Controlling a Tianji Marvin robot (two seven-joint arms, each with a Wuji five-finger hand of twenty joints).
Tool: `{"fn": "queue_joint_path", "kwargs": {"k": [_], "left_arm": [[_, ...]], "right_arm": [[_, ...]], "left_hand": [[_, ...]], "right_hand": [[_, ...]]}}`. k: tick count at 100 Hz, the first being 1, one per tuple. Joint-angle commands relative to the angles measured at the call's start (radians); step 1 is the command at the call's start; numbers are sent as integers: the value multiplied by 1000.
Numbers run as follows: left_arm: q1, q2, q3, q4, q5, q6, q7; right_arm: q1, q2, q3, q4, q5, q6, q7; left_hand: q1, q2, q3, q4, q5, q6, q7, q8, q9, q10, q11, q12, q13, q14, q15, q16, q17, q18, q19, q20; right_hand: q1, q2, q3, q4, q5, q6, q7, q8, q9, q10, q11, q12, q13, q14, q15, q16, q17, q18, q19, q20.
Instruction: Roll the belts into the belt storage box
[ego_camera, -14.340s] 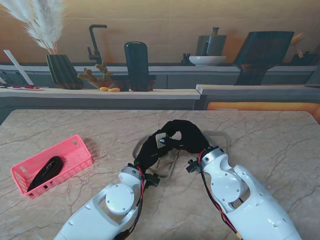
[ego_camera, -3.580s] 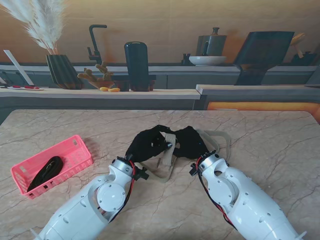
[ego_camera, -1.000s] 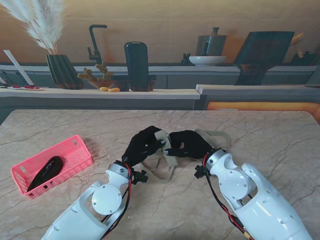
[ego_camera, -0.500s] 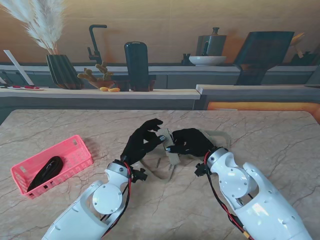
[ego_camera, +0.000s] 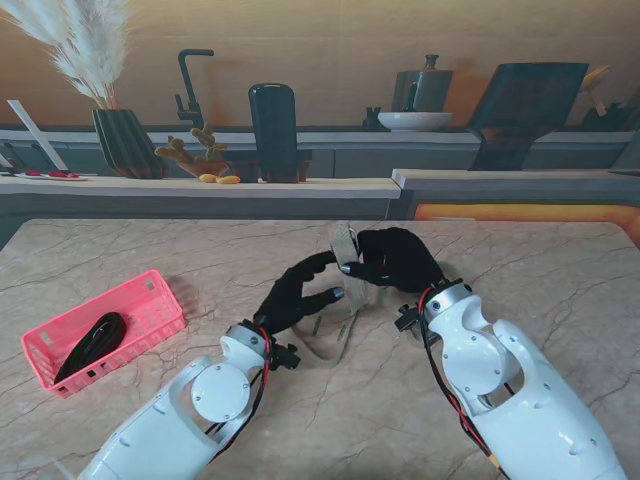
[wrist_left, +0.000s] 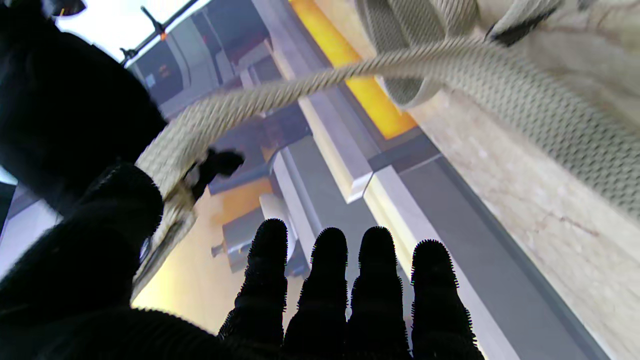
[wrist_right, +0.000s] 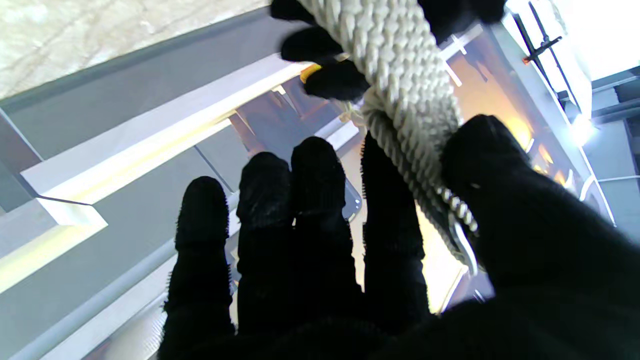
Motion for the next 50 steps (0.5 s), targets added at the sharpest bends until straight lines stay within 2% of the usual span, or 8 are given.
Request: {"fn": "queue_joint_path", "kwargs": {"k": [1,18,28,42,48,50], "left_arm": [[-1,-13,18,17,-14,-3,-22],[-23,-28,75,61,-49,-33,-33],[-27,-39,92,74,-44,-38,-10],[-27,-47,100,80,-42,-40,9],[-23,-50,101,77,-54,-40,11],[-22,-51,101,76,-56,-40,13]], "right_arm": [[-2,-6,-1,-27,12,-5,-5],[-1,-8,0,-37,-1,-12,-22],[0,-9,1,-41,0,-7,-25],[0,-11,-1,-46,8,5,-26],[1,-11,-3,-46,10,10,-25],[1,-11,-3,-45,11,11,-25]], "left_hand": [[-48,-61,55,-37,-2,-36,-16,-11,-20,-36,-29,-28,-31,-46,-29,-33,-4,-56,-30,-27],[-33,-86,139,-47,-7,-60,35,1,15,-50,-6,-63,-1,-62,-14,-63,6,-53,-12,-51],[38,-60,156,-49,19,-67,100,17,91,-57,46,-57,55,-58,43,-54,24,-37,75,-48],[137,10,127,-47,91,-100,177,34,219,-85,98,-43,116,-55,109,-42,42,2,194,-46],[173,44,108,-47,145,-112,224,47,285,-94,122,-34,154,-53,138,-36,49,19,229,-45],[204,42,86,-68,164,-117,245,57,310,-97,130,-30,170,-52,150,-33,53,25,248,-41]], "right_hand": [[21,36,96,5,70,-137,135,-6,-26,48,32,23,-5,-31,61,28,9,-41,44,29],[27,42,95,6,66,-130,137,-6,-31,48,32,24,-10,-31,60,31,5,-44,55,32],[30,45,93,7,65,-126,138,-5,-32,48,33,24,-11,-31,59,32,3,-46,60,33],[34,46,91,8,64,-122,140,-4,-31,48,33,23,-10,-31,59,32,3,-46,64,33],[35,46,90,8,65,-120,140,-5,-29,47,33,23,-9,-31,59,32,3,-47,65,33],[35,46,89,9,66,-119,140,-5,-28,47,32,22,-9,-32,59,32,4,-47,66,33]]}}
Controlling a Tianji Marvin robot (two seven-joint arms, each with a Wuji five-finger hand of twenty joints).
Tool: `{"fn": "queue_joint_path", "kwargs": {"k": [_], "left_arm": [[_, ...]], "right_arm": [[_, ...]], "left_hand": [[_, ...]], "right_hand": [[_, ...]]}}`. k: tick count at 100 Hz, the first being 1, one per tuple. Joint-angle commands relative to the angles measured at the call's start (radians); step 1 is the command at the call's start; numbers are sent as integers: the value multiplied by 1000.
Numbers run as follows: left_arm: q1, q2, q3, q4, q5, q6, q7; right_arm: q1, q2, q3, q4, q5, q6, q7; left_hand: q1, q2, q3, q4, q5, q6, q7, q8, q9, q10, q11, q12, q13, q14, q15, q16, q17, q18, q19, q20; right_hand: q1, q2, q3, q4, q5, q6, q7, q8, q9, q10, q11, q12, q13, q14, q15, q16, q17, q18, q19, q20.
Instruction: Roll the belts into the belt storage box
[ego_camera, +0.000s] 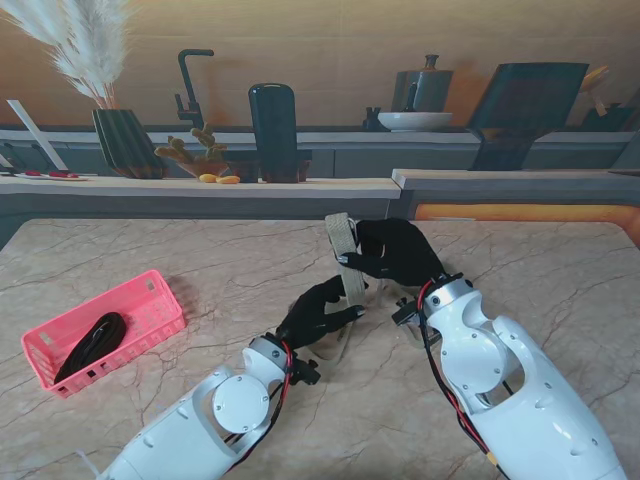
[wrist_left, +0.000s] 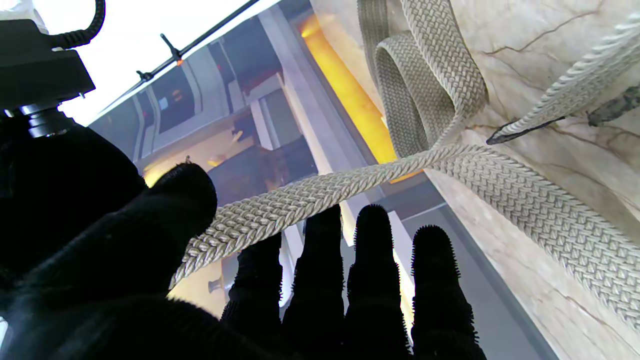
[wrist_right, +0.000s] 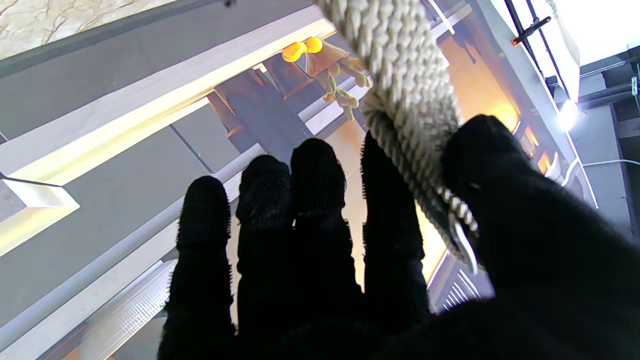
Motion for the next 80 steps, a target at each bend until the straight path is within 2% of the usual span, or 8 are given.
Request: {"fn": "queue_joint_path", "kwargs": {"k": [1,3,10,15,25,52,76,80], "left_arm": [[12,-12,3,-5,-17,0,2],[13,-13,4,-5,-19,0,3],[13,-20,7,-1,-10,2,30],[11,-26,9,5,7,7,57],[6,-33,6,15,36,29,93],[-16,-28,-6,45,135,32,143],[-24,-17,-24,60,238,27,203],[-24,-16,-27,60,247,26,211]], "right_arm": [[0,-6,-4,-10,3,5,-2],[1,-7,-4,-9,3,5,-2],[1,-7,-7,-8,6,8,-1],[1,-7,-8,-8,9,11,0],[-6,-6,-7,-12,24,22,12],[-35,7,3,-31,119,79,122],[-42,13,-2,-26,173,140,178],[-42,12,-4,-25,191,156,185]], "left_hand": [[59,24,-45,-74,52,-53,72,28,67,-48,42,16,45,-33,34,20,14,6,57,-3],[103,23,-88,-90,64,-62,92,34,83,-49,49,20,53,-33,43,22,16,7,69,-3],[279,65,-267,-77,135,-89,230,10,202,-43,115,53,138,-14,127,54,42,13,136,15],[359,124,-295,-75,205,-71,297,-10,303,-29,170,74,217,11,209,81,71,16,199,43],[440,137,-340,-69,222,-19,343,-36,386,2,218,82,285,35,308,92,112,20,278,78],[455,121,-349,-63,249,3,339,-54,418,19,232,80,311,58,356,95,125,54,312,95],[443,104,-333,-58,250,3,340,-64,423,23,250,88,316,73,387,106,125,58,326,103],[399,78,-263,-68,242,-4,353,-67,418,18,263,99,314,73,397,112,121,62,329,106]], "right_hand": [[36,46,89,9,66,-118,135,-4,-18,43,23,11,-8,-33,38,19,4,-37,31,24],[37,46,89,9,67,-117,135,-4,-17,43,22,10,-7,-33,38,19,6,-38,32,24],[36,47,89,10,68,-117,135,-6,-12,43,21,8,-3,-34,39,19,10,-40,36,25],[36,49,89,11,70,-113,135,-7,-7,43,21,7,2,-33,42,20,15,-41,41,26],[34,52,91,18,75,-109,137,-12,4,55,30,8,19,-28,64,29,31,-44,60,31],[48,69,97,24,89,-60,148,-1,21,124,79,35,67,5,167,98,91,-45,181,86],[60,94,79,30,84,-44,141,44,13,139,91,56,62,15,180,121,83,-42,199,101],[62,95,79,31,84,-41,140,47,11,140,90,56,61,16,180,122,81,-41,199,101]]}}
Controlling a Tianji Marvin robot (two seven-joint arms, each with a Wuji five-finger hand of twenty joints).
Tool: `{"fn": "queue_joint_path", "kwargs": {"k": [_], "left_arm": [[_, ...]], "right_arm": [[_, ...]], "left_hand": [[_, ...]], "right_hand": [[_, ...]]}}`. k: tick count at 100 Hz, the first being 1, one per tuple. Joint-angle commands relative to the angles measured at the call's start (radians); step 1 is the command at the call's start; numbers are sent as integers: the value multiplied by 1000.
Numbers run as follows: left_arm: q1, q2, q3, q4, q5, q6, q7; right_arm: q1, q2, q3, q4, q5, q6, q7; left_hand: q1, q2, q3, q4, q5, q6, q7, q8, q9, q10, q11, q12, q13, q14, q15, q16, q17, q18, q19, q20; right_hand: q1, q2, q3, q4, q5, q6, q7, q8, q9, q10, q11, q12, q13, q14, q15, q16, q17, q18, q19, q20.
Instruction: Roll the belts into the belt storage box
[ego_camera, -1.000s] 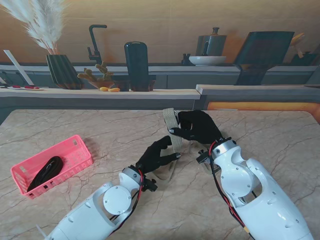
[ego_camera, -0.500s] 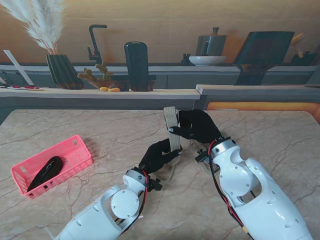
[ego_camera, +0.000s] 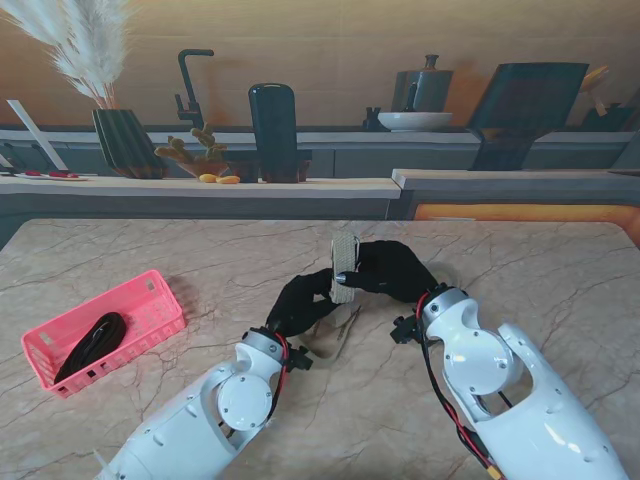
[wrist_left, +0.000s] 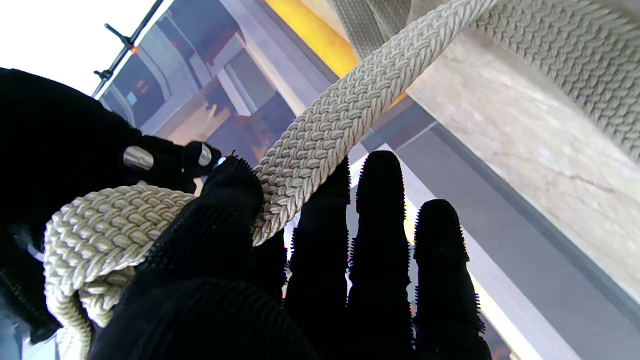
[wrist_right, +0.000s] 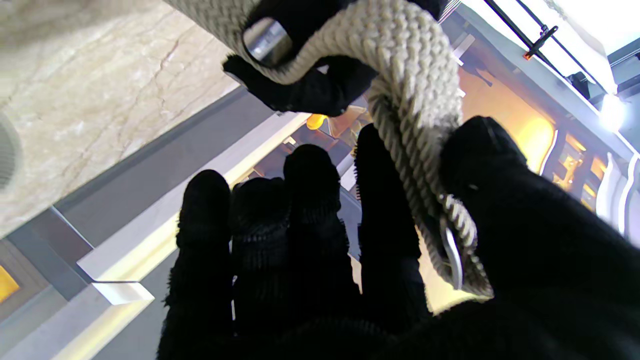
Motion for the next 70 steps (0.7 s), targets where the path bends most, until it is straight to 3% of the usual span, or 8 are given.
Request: {"fn": "queue_joint_path", "kwargs": {"k": [1,13,18,22,36,54,68,70], "left_arm": [[-1,4,-9,0,3,-4,13],[2,5,-13,-2,20,-2,30],[3,4,-14,-3,24,3,37],[6,4,-16,-7,23,11,38],[19,6,-27,-29,2,42,23],[37,7,-41,-60,-59,77,-16],[44,8,-47,-71,-73,78,-27],[43,10,-46,-69,-67,74,-26]], "right_arm": [[-9,-2,-6,5,18,24,12],[-3,-4,-17,13,83,75,39],[1,-5,-22,19,99,91,45],[5,-7,-26,25,110,103,46],[17,-14,-37,43,151,142,43],[31,-23,-41,59,197,183,39],[39,-28,-45,67,228,209,36],[41,-29,-46,68,231,212,37]], "left_hand": [[-15,-15,66,3,21,-22,61,-4,22,2,41,21,11,3,27,18,-6,7,31,21],[-99,-68,121,-1,-84,6,-4,3,-80,12,47,43,-58,23,22,42,-43,24,29,25],[-182,-65,188,-2,-144,48,-123,36,-166,21,21,44,-105,30,0,67,-64,31,26,27],[-266,-27,254,31,-205,83,-210,35,-265,31,-17,31,-165,32,-28,71,-91,34,13,23],[-337,-55,229,45,-414,146,-403,-42,-543,69,-130,-22,-338,41,-126,49,-168,30,-41,-2],[-390,-103,231,50,-501,217,-644,-215,-775,141,-240,-118,-489,48,-239,5,-232,14,-136,-53],[-434,-137,264,51,-521,167,-914,-367,-856,140,-415,-235,-607,30,-328,-43,-281,-23,-237,-81],[-445,-141,274,50,-520,149,-922,-438,-869,134,-449,-239,-622,27,-339,-53,-285,-29,-257,-81]], "right_hand": [[62,87,68,31,74,-87,109,44,-9,92,26,17,32,-36,54,20,-1,-26,42,31],[70,88,61,32,72,-74,106,53,-15,100,24,20,24,-27,55,24,-11,-24,42,33],[72,87,59,32,72,-72,105,54,-16,101,24,20,23,-26,55,24,-13,-24,43,34],[74,88,58,33,72,-72,104,56,-16,101,24,21,23,-26,55,25,-13,-23,43,35],[77,89,54,34,72,-70,100,60,-18,103,23,22,20,-24,53,26,-17,-22,42,35],[81,93,48,35,71,-65,97,65,-24,107,24,24,14,-20,53,27,-24,-21,41,37],[86,100,40,35,67,-60,94,71,-31,113,27,28,9,-17,55,29,-31,-19,40,38],[87,102,40,36,66,-59,94,72,-32,113,28,29,8,-16,55,30,-31,-19,40,38]]}}
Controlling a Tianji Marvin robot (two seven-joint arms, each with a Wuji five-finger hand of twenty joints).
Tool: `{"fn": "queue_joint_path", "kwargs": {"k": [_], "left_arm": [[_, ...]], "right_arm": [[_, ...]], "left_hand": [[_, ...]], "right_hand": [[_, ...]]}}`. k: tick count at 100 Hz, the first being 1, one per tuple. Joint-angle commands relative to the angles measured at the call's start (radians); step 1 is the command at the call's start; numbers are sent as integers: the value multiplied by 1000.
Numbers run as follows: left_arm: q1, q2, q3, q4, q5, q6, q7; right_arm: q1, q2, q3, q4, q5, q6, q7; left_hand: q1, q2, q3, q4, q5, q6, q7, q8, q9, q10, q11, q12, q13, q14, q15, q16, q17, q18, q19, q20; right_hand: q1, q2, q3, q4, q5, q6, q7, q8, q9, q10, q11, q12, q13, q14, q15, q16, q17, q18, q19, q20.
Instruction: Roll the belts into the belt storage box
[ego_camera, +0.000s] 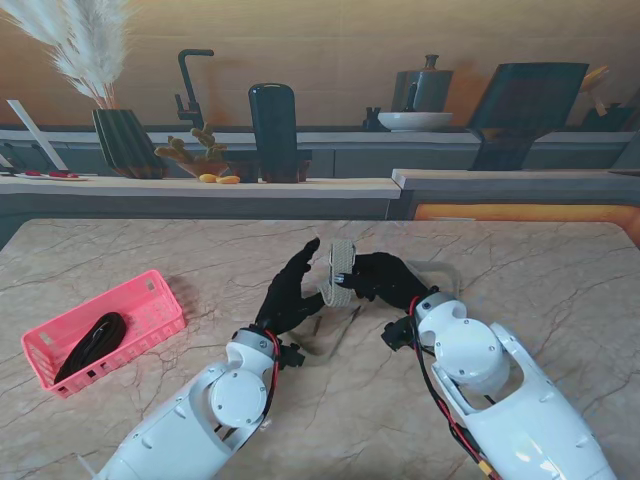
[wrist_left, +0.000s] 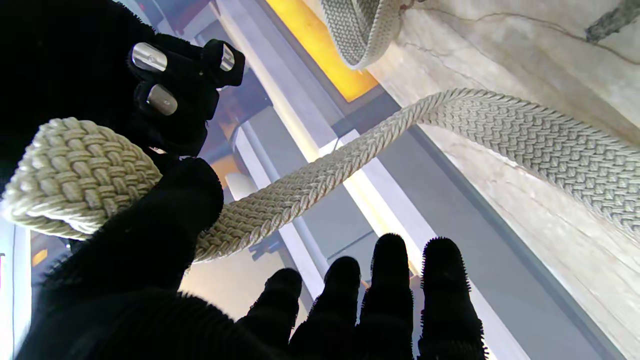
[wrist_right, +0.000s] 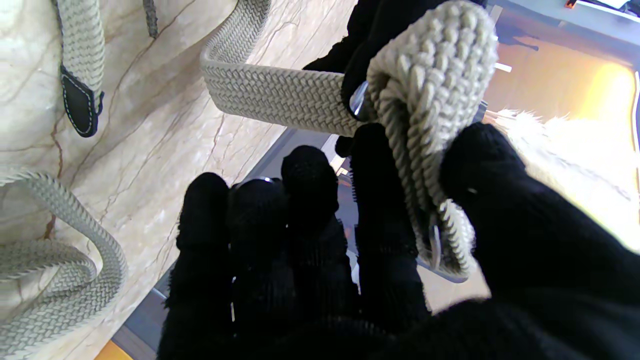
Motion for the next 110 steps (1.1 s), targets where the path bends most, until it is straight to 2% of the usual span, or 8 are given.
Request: {"fn": "queue_joint_path", "kwargs": {"k": [1,11,22,39,58,69,80,110], "left_arm": [[3,-1,3,-8,23,-13,2],[-4,2,8,4,64,-35,18],[-4,5,6,4,77,-43,21],[1,0,-2,1,75,-35,42],[3,0,-10,-2,80,-9,54],[1,3,-10,0,95,-17,57],[-5,7,-6,9,136,-37,72],[-12,15,-1,20,218,-68,121]], "right_arm": [[2,-7,-6,7,7,14,1],[11,-11,-13,12,29,33,2],[21,-17,-20,16,58,58,-3],[31,-30,-30,24,95,93,-27],[27,-45,-36,23,114,105,-73],[27,-48,-39,23,120,115,-80],[34,-50,-46,24,132,133,-79],[52,-58,-61,37,156,167,-83]], "left_hand": [[-96,-53,6,17,-28,-57,-95,-109,-51,-15,-93,-37,-55,-22,-40,-34,-24,-44,-55,-17],[-113,-64,17,19,-29,-104,-105,-154,-108,-25,-208,-36,-102,-23,-70,-53,-30,-48,-114,-39],[-126,-78,36,17,-29,-130,-105,-154,-115,-24,-230,-24,-107,-22,-103,-74,-24,-55,-176,-63],[-122,-79,41,16,-29,-71,-104,-154,-116,21,-224,-22,-108,-8,-105,-73,-27,-41,-188,-63],[-115,-80,39,15,-29,-26,-104,-154,-122,35,-239,-47,-113,3,-116,-78,-29,-33,-204,-67],[-118,-89,41,16,-29,-96,-105,-154,-127,-6,-251,-119,-119,-11,-161,-90,-26,-47,-261,-88],[-125,-90,44,16,-29,-133,-105,-154,-131,-16,-257,-164,-128,-15,-196,-90,-25,-54,-311,-98],[-121,-83,39,17,-29,-151,-105,-154,-135,-18,-260,-209,-154,-19,-281,-90,-25,-73,-434,-118]], "right_hand": [[86,69,64,36,64,-88,86,20,-28,96,28,17,8,-33,55,18,-8,-19,40,35],[91,72,57,37,59,-82,86,27,-32,99,32,20,5,-30,56,20,-11,-18,40,37],[93,74,53,40,58,-79,84,32,-33,100,33,22,4,-29,58,21,-14,-18,40,38],[98,75,47,42,54,-70,85,40,-38,105,36,25,-1,-25,59,22,-20,-16,41,40],[101,69,51,46,56,-68,84,44,-40,102,33,24,-6,-23,51,18,-34,-11,22,33],[100,69,53,46,57,-66,84,44,-40,101,33,23,-9,-21,46,16,-38,-7,15,30],[103,69,55,48,56,-59,84,44,-41,105,29,21,-11,-14,42,14,-41,-5,10,29],[105,69,58,52,56,-49,84,46,-42,111,30,19,-12,-6,42,11,-45,2,8,28]]}}
